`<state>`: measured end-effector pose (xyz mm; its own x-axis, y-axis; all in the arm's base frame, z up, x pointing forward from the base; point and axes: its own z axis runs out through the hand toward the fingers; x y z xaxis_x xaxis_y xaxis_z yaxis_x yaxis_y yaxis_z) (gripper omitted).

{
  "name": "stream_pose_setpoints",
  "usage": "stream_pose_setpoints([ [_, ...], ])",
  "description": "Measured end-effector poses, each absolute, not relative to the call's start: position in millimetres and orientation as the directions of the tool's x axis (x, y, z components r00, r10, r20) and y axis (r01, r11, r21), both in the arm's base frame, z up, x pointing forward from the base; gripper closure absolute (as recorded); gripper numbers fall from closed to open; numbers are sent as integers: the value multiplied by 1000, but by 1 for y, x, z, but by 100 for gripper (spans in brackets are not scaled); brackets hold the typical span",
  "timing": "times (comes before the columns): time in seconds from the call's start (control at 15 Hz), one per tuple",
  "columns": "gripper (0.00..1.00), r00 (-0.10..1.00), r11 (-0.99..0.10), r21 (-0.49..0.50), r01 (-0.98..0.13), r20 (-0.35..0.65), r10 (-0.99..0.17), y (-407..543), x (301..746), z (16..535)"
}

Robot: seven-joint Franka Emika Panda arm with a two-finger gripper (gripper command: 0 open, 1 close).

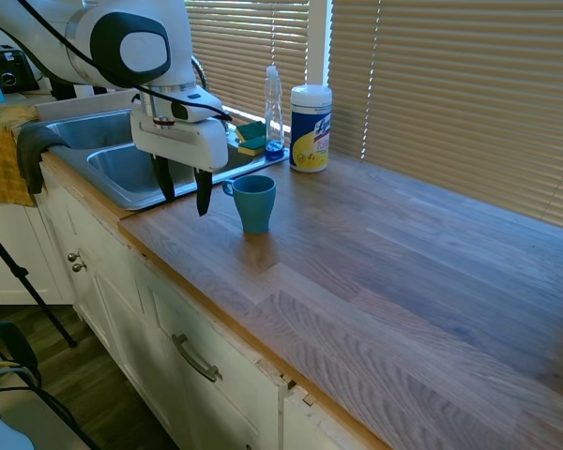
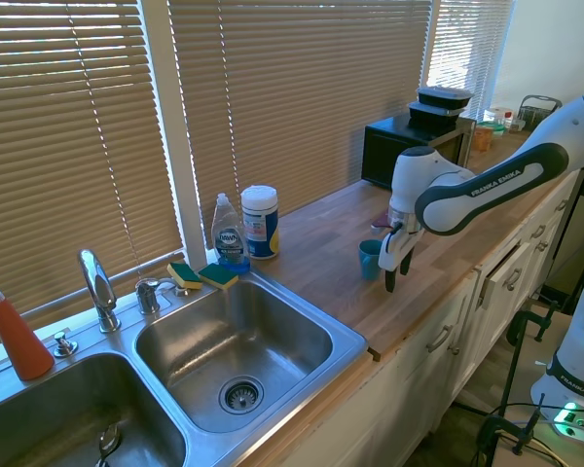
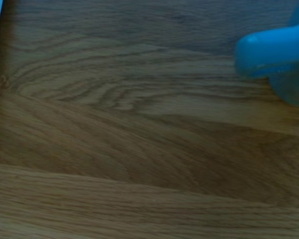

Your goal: Put the mug in the sink

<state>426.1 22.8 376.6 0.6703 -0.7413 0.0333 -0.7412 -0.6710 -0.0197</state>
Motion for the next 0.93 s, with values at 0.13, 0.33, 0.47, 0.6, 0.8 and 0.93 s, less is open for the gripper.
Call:
stream_pose_setpoints([
  [0.13,0,670,-671,-19,-742,33,-742,23,426,376],
  [0.33,0,653,-654,-38,-756,37,-757,15,427,384],
  [0.47,0,636,-638,-56,-768,41,-770,5,426,398],
  [0.6,0,615,-616,-77,-784,44,-787,-6,426,415],
  [0.8,0,569,-570,-113,-814,46,-821,-26,430,433],
  [0.93,0,529,-528,-138,-838,37,-848,-43,432,440],
])
